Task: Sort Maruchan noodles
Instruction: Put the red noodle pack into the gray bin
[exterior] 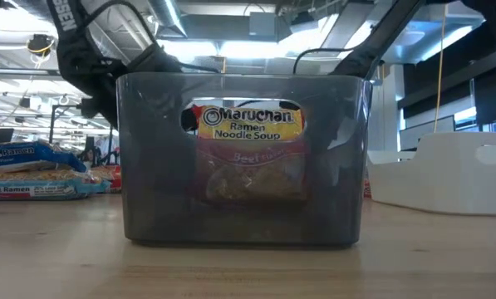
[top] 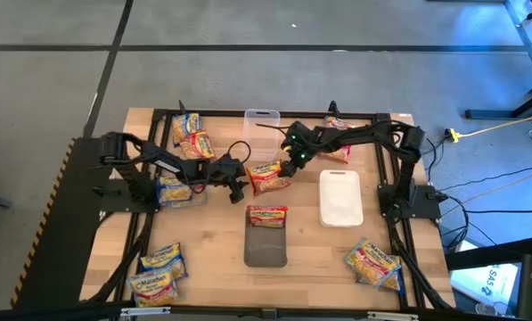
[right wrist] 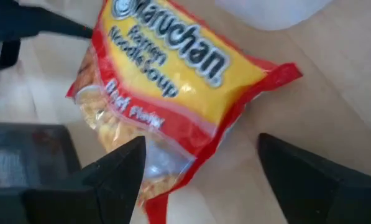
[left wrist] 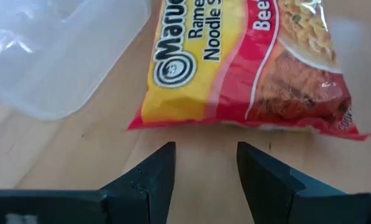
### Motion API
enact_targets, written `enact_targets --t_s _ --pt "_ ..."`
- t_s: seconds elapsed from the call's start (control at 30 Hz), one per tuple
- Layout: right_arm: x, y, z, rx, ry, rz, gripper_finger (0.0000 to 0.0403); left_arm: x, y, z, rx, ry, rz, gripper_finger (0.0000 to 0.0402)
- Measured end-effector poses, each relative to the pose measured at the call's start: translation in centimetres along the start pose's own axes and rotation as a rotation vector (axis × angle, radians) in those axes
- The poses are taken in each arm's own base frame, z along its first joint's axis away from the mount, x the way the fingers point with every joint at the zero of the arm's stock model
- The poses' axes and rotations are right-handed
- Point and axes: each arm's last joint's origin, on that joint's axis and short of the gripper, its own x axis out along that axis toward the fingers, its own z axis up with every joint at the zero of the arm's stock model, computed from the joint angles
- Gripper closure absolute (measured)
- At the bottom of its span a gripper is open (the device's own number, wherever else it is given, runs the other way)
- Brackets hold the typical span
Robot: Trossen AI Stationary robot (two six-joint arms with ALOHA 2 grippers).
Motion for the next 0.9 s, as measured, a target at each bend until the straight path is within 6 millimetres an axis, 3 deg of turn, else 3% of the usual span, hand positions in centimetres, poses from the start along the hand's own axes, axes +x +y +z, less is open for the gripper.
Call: enact_targets --t_s 0.2,0.7,0.9 --pt "1.0 -0.2 0.2 0.033 -0.016 0.024 0.0095 0.8 -0.1 -0.1 0.011 -0.036 -0.002 0.0237" --pt "2.8 3.1 0.3 -0.118 -0.104 0.147 0.0097 0.8 -0.2 0.2 0.031 -0.084 -0.020 0.0237" --pt "3.0 3.6 0.0 -0.199 -0.100 0.158 0.0148 0.8 -0.2 0.3 0.032 -0.086 -0.020 0.0237"
